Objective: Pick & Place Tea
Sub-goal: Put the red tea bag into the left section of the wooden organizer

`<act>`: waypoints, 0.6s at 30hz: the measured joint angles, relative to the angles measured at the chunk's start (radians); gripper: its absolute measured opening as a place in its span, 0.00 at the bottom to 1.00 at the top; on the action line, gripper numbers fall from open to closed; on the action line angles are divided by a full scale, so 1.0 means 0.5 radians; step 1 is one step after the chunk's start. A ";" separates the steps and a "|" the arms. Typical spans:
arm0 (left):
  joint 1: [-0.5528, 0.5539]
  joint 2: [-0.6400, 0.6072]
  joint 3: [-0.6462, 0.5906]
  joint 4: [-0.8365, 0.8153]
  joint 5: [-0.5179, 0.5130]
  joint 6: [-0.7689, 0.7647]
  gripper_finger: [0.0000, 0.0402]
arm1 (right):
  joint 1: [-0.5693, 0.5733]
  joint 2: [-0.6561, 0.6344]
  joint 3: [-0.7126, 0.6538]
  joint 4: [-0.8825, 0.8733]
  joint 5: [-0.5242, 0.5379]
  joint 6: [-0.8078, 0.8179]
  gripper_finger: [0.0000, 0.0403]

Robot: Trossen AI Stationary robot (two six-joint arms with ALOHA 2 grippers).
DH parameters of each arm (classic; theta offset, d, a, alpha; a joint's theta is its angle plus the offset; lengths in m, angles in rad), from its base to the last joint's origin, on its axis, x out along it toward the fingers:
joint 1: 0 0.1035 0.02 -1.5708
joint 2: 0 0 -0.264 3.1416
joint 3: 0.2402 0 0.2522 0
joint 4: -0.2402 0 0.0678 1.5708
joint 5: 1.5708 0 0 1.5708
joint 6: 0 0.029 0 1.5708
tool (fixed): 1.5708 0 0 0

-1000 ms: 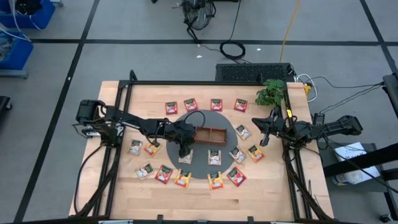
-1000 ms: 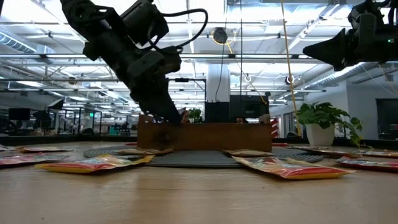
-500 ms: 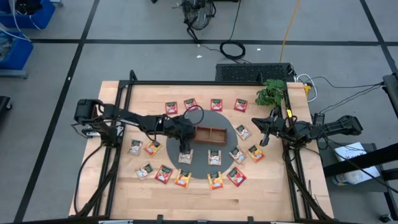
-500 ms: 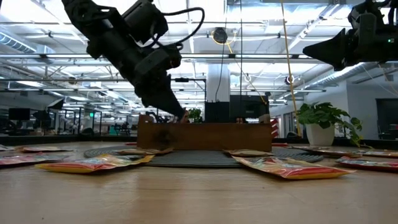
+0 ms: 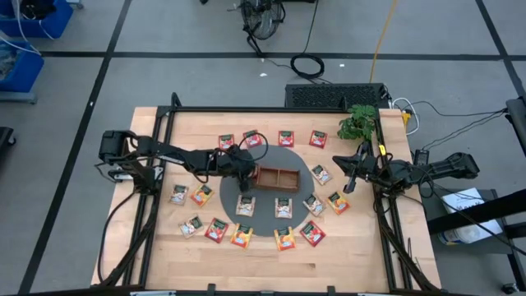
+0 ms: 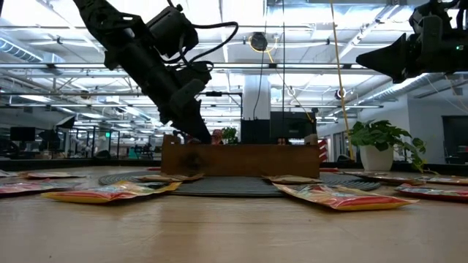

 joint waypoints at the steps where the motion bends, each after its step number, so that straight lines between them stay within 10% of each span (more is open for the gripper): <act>1: 0.000 0.000 0.000 0.000 -0.047 -0.018 0.01 | 0.000 0.000 0.000 0.000 0.000 0.000 0.01; 18: -0.095 -0.454 0.001 -0.157 0.339 0.070 0.01 | 0.000 0.000 0.000 -0.001 0.000 0.001 0.01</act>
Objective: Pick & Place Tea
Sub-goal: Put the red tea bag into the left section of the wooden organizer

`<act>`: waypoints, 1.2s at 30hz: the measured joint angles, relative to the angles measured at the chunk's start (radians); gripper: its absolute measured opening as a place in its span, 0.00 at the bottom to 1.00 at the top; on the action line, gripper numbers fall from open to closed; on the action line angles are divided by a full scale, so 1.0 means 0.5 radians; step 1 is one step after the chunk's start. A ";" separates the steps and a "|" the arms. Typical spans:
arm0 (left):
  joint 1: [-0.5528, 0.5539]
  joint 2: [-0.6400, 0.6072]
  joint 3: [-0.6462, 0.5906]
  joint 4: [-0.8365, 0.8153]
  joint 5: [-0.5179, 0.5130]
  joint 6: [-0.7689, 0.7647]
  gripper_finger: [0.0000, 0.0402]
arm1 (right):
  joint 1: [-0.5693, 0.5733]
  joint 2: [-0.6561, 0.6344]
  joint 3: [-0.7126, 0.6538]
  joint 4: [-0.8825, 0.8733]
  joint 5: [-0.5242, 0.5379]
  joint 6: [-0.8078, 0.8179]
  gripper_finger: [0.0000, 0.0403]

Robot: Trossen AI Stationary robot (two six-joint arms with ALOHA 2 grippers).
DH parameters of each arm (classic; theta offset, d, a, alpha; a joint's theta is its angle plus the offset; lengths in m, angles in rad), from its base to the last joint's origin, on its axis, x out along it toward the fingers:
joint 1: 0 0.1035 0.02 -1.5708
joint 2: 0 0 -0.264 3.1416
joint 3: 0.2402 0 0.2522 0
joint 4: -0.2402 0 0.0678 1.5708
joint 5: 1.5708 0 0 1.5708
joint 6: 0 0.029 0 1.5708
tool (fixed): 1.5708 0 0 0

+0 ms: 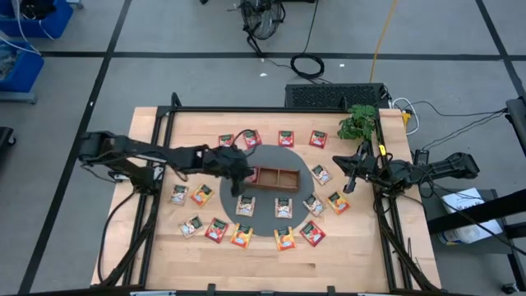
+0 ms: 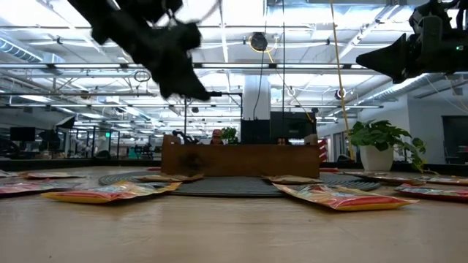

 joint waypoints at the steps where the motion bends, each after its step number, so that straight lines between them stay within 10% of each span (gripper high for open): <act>1: -0.019 -0.070 0.001 -0.069 0.001 0.016 0.01 | 0.000 0.000 0.000 -0.001 -0.001 0.000 0.01; 15: -0.464 -0.466 0.000 -0.850 0.325 -0.552 0.19 | 0.000 0.000 0.000 -0.015 0.000 0.000 0.01; 36: -0.988 0.363 -0.001 -0.736 0.259 -2.411 0.47 | 0.000 0.000 0.000 0.077 -0.001 -0.007 0.01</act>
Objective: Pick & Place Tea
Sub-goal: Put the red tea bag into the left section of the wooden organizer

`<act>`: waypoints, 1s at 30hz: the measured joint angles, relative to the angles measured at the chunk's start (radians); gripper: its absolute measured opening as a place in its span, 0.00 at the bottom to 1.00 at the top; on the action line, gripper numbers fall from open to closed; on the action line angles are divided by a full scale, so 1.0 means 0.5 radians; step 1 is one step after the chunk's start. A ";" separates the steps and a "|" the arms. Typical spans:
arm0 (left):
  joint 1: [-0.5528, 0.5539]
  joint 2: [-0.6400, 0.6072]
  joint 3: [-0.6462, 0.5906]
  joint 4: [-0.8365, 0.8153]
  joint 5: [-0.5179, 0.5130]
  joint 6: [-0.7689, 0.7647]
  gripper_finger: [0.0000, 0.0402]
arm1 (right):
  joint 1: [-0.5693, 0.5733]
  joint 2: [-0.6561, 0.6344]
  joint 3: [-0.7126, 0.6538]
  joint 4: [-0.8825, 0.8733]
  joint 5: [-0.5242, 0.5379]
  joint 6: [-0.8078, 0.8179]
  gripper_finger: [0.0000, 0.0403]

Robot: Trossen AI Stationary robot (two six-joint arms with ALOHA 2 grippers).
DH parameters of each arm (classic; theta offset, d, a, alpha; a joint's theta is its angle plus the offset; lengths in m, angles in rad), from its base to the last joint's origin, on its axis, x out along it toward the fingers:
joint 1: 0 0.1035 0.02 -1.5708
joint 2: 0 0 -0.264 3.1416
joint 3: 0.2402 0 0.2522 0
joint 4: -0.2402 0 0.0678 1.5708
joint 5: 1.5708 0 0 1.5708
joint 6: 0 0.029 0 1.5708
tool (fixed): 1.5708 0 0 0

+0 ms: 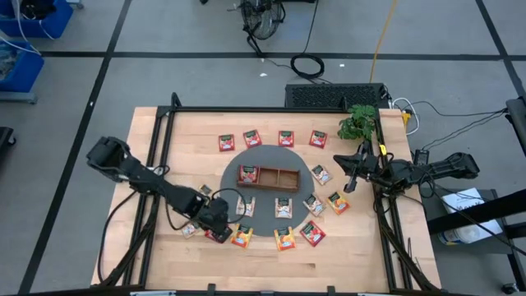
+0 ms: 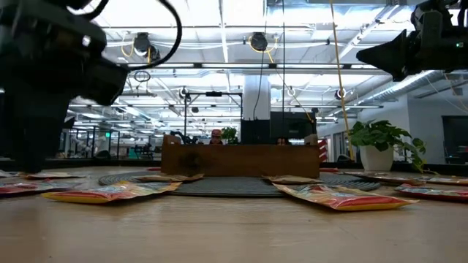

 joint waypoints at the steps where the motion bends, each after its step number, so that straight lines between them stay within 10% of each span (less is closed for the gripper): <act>1: 0.000 0.026 0.000 -0.008 0.022 -0.052 0.47 | 0.001 0.000 -0.001 0.000 0.000 0.000 0.01; 10: 0.004 0.060 0.006 -0.185 0.073 -0.210 0.47 | 0.001 0.000 0.000 -0.036 0.000 0.005 0.01; 22: 0.026 0.068 -0.002 0.127 -0.140 0.436 0.47 | 0.001 0.000 0.000 -0.054 0.000 0.005 0.01; 30: 0.131 0.058 0.009 -0.286 0.108 0.319 0.47 | 0.001 0.000 0.000 -0.037 0.000 0.004 0.01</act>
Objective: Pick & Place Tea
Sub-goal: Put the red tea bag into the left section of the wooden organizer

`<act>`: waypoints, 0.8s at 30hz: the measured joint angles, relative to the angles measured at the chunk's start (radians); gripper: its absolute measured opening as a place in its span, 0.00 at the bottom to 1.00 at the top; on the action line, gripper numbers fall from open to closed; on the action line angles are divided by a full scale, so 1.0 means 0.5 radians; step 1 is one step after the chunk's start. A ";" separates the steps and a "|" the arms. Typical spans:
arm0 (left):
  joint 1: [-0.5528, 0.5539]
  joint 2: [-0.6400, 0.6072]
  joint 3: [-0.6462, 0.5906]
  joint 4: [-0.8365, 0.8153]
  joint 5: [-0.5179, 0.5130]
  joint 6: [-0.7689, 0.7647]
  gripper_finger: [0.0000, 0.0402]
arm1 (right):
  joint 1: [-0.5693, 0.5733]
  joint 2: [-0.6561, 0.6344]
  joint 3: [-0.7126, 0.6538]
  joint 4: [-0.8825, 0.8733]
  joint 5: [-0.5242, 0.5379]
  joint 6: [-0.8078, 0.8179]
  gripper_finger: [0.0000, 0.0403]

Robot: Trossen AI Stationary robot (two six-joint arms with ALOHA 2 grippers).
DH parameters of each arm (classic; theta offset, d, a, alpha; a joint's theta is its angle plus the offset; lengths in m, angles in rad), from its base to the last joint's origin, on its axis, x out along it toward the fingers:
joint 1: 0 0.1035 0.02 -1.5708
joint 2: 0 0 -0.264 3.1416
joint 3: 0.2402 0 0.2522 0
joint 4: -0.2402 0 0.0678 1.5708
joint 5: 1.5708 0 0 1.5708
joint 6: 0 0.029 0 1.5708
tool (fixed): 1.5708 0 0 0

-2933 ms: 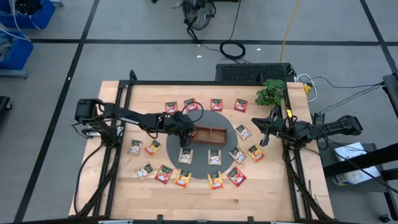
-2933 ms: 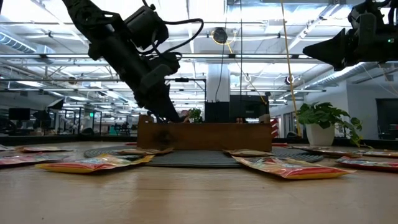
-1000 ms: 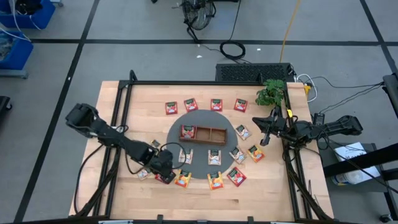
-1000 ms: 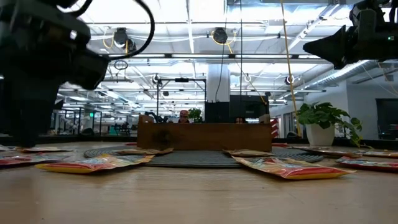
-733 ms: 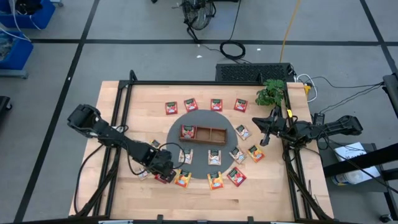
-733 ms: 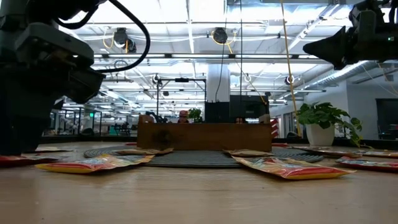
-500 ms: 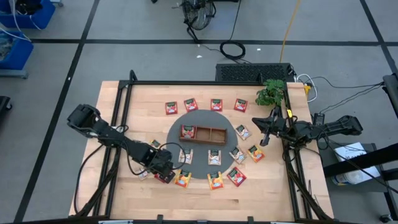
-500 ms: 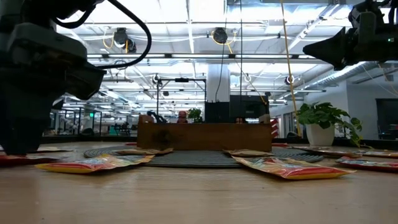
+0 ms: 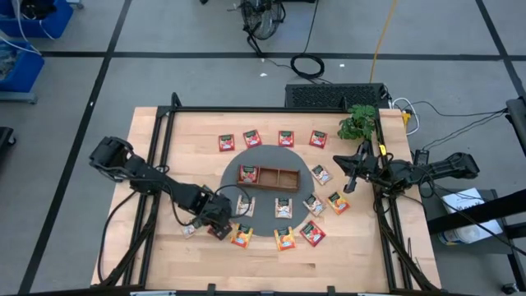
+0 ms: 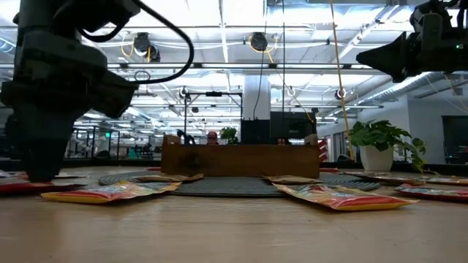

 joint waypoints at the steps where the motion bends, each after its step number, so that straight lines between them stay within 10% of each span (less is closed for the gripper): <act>1: 0.001 -0.001 0.000 -0.063 -0.005 -0.002 0.47 | 0.000 0.000 0.000 0.000 0.000 -0.001 0.01; 15: 0.034 0.002 -0.004 -0.208 -0.159 -0.191 0.48 | 0.000 0.000 0.000 -0.002 0.000 -0.005 0.01; 24: 0.034 0.002 -0.005 -0.235 -0.151 -0.431 0.68 | -0.001 0.000 0.000 -0.008 0.000 -0.005 0.01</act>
